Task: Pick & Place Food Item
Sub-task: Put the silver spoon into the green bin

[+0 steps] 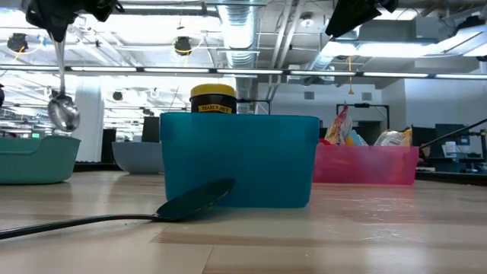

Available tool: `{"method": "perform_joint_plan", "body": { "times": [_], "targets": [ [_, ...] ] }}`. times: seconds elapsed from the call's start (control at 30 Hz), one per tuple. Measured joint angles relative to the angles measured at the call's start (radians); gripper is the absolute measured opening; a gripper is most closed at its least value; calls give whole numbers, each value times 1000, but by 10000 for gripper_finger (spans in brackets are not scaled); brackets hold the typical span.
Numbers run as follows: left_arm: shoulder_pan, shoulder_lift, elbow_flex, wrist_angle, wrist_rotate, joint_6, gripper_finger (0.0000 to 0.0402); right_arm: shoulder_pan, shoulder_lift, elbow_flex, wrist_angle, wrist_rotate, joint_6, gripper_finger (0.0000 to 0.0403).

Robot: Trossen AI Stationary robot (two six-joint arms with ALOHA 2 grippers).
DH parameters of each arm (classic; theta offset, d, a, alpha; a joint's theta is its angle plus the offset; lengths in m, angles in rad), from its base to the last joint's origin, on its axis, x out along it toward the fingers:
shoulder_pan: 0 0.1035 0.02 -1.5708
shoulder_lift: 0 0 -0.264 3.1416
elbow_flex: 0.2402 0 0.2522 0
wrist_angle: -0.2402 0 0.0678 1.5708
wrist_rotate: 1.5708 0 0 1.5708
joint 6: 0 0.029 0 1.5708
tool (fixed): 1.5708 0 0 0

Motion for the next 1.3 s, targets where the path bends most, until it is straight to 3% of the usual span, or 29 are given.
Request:
{"method": "perform_joint_plan", "body": {
  "times": [0.67, 1.07, 1.3],
  "targets": [
    [-82, 188, -1, -3, -47, -40, 4, 0, 0, 0, 0, -1, 0, 122],
    [-90, 220, -2, 197, -41, 111, 4, 0, 0, -1, 0, -1, 0, 122],
    [-80, 220, -2, 265, -119, 142, 4, 0, 0, -1, 0, -3, 0, 122]
  ]
}}
